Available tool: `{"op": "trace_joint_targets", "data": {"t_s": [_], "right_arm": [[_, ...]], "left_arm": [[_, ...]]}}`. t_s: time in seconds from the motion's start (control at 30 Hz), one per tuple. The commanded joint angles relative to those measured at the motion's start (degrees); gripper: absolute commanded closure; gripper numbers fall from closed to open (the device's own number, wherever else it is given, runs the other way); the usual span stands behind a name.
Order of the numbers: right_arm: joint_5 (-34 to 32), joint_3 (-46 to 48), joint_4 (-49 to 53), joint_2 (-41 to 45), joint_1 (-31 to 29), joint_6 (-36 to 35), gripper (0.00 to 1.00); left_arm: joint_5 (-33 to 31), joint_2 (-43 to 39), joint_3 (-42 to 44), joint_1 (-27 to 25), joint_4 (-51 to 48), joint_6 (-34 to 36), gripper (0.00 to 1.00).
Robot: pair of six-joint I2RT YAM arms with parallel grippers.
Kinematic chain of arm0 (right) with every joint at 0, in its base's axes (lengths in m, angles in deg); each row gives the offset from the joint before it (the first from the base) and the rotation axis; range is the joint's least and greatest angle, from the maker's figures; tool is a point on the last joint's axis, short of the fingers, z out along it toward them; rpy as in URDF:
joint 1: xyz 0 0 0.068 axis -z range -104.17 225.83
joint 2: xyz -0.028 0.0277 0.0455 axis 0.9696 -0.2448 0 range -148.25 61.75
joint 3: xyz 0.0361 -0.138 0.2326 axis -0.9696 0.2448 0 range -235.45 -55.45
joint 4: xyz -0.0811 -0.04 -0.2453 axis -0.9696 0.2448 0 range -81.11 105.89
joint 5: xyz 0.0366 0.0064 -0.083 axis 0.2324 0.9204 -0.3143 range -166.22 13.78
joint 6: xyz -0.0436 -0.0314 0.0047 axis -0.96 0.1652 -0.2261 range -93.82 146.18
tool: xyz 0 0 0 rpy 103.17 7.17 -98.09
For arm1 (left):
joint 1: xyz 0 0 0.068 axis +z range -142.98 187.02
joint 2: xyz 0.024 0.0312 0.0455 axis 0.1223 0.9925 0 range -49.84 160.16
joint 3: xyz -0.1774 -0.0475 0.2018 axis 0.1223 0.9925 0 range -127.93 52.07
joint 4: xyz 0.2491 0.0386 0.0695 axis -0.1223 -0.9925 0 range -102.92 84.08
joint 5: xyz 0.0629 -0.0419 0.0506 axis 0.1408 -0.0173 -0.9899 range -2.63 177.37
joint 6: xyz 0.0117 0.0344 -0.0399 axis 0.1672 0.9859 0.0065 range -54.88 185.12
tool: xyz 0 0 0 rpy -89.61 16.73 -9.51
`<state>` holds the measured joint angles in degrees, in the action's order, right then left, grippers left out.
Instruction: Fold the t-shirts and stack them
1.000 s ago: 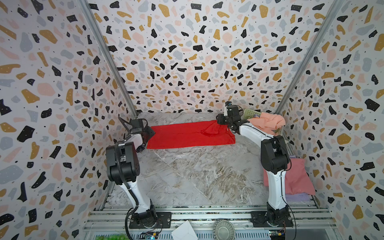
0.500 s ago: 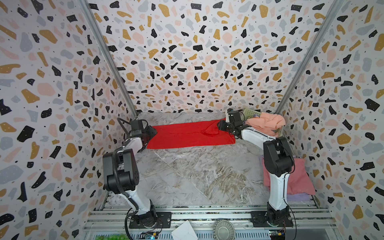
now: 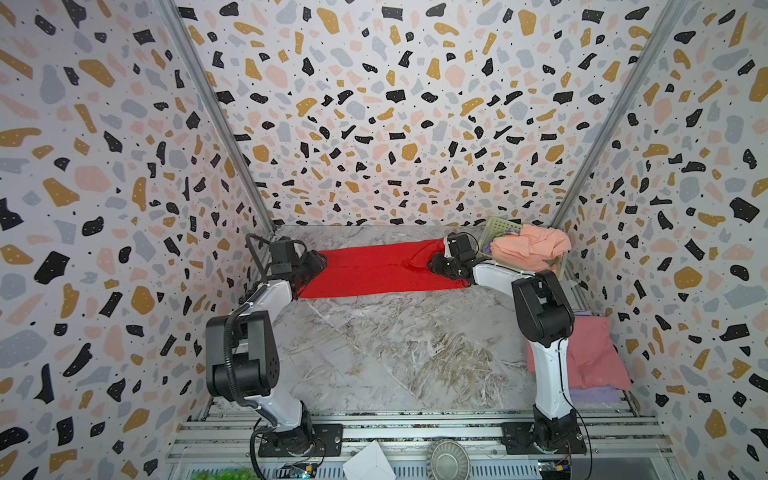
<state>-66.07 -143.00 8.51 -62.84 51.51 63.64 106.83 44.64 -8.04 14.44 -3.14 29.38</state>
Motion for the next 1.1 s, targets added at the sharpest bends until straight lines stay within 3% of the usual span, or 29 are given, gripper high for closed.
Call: {"op": "trace_joint_targets", "data": {"t_s": [0.0,0.27,0.37,0.4,0.5,0.6,1.07], "right_arm": [[-1.77,-2.76,1.76,0.22,-0.29,0.62,0.5],[1.82,-5.15,-2.46,-3.87,-0.64,-2.01,0.52],[2.67,-6.18,-3.49,-5.06,-0.54,-1.95,0.58],[2.96,-6.84,-3.32,-5.43,-0.51,-1.94,0.62],[2.47,-7.57,-4.36,-5.42,-0.56,-1.68,0.86],[2.54,-8.17,-6.16,-4.14,-0.88,-1.84,0.96],[6.55,-19.02,-7.54,-12.19,-4.01,2.58,1.0]], "left_arm": [[1.07,-0.97,0.28,0.23,2.31,0.08,0.42],[1.36,-0.1,0.37,0.23,2.4,0.16,0.42],[1.48,0.18,0.37,0.23,2.4,-0.05,0.42],[1.45,0.13,0.36,0.23,2.46,-0.05,0.42],[1.33,0.01,0.43,0.23,2.43,-0.13,0.42],[1.25,0.1,0.55,0.22,2.57,-0.21,0.42],[1.98,1.93,1.44,0.23,4.23,-1.31,0.42]]}}
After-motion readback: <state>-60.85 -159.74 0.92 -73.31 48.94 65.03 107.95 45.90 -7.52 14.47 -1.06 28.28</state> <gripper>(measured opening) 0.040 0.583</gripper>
